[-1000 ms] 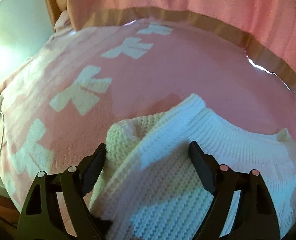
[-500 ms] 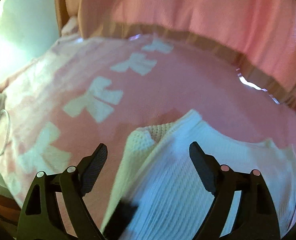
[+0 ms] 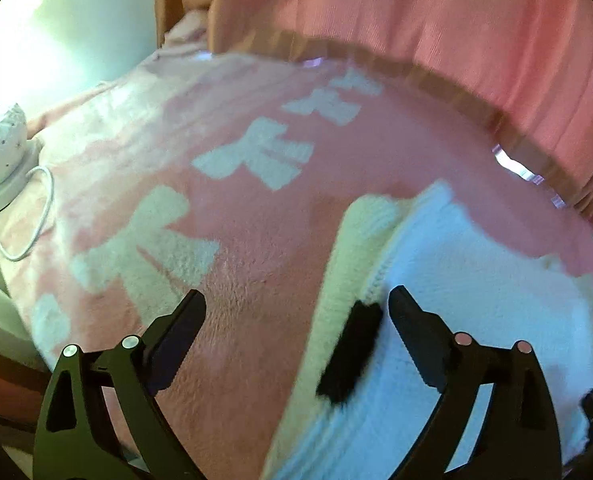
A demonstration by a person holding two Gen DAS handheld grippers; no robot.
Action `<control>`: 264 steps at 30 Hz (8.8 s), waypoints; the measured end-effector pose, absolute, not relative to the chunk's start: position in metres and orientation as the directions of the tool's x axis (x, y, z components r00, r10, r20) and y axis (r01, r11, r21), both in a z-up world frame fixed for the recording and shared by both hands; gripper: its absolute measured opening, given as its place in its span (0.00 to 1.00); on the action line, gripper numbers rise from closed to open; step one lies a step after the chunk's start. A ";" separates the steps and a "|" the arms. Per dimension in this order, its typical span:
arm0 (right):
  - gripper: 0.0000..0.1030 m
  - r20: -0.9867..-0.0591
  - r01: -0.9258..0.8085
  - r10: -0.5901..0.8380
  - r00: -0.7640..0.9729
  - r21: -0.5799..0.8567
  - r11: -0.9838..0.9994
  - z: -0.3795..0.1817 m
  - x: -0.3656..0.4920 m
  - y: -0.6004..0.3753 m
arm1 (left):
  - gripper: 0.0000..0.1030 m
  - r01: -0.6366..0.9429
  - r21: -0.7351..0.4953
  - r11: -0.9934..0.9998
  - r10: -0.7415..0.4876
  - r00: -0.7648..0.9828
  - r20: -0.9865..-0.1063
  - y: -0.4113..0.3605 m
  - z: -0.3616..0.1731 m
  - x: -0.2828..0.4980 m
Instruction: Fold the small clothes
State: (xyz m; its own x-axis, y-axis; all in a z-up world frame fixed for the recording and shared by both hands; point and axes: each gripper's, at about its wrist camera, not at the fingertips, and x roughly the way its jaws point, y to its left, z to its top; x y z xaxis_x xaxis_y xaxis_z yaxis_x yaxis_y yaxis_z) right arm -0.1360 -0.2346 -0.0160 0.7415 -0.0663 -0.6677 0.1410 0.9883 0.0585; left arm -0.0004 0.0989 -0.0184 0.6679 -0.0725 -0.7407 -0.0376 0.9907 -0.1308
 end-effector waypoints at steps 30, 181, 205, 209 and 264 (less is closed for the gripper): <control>0.15 -0.666 0.011 0.111 0.737 0.175 0.984 -0.018 -0.053 -0.174 | 0.93 -0.004 -0.241 0.970 -0.211 0.475 -0.854 0.072 -0.063 -0.017; 0.21 -0.536 0.114 0.227 0.813 0.530 0.840 0.007 -0.148 -0.318 | 0.46 0.445 -0.437 0.781 -0.566 0.211 -0.797 -0.072 -0.012 0.013; 0.36 -0.607 0.196 0.304 0.734 0.618 0.762 -0.062 -0.082 -0.349 | 0.49 0.291 -0.593 0.751 -0.651 0.168 -0.741 -0.083 -0.048 0.041; 0.36 -0.515 0.046 0.251 0.819 0.497 0.867 0.019 -0.090 -0.338 | 0.47 0.423 -0.588 0.690 -0.718 0.291 -0.633 -0.075 0.010 0.014; 0.41 -0.665 0.185 0.339 0.666 0.587 0.788 -0.077 -0.035 -0.392 | 0.70 0.338 -0.395 0.854 -0.496 0.303 -0.814 -0.137 -0.053 0.045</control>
